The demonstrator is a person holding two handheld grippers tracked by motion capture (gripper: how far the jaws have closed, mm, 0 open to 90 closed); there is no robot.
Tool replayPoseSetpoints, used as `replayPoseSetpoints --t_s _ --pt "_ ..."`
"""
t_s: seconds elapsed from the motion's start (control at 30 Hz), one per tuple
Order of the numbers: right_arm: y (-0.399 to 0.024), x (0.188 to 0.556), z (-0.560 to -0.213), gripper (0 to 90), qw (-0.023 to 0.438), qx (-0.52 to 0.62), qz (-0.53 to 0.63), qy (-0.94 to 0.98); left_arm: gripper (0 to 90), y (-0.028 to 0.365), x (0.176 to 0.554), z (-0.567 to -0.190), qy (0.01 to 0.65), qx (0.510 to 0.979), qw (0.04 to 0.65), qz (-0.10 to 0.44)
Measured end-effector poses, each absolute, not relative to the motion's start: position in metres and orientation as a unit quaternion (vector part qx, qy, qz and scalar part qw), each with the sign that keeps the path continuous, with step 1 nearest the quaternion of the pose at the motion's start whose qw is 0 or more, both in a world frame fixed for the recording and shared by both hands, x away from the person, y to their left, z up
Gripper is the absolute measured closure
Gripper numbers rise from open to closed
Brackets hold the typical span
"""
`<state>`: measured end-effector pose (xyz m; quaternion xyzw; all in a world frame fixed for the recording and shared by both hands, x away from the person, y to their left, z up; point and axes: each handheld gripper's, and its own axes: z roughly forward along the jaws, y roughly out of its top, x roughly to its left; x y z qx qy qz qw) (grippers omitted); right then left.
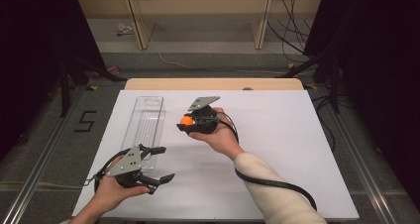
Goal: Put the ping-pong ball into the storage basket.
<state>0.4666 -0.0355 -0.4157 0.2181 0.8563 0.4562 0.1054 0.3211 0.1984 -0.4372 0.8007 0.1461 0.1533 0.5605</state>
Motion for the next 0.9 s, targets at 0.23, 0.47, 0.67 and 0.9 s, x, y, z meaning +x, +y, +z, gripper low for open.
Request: replayPoseSetpoints --t_s 0.23,0.47,0.67,0.9 --pt "-0.032 0.467 -0.415 51.4 0.104 0.217 0.455 0.857 16.1 0.198 0.321 -0.437 0.146 0.801 0.56 0.153" --pt "-0.028 0.469 -0.413 51.4 0.105 0.214 0.455 0.858 16.2 0.199 0.321 -0.437 0.146 0.801 0.56 0.153" --pt "-0.024 0.47 -0.412 51.4 0.104 0.211 0.455 0.859 16.2 0.199 0.321 -0.437 0.146 0.8 0.561 0.153" --pt "-0.02 0.471 -0.411 51.4 0.104 0.211 0.457 0.858 16.2 0.199 0.321 -0.437 0.145 0.801 0.561 0.153"
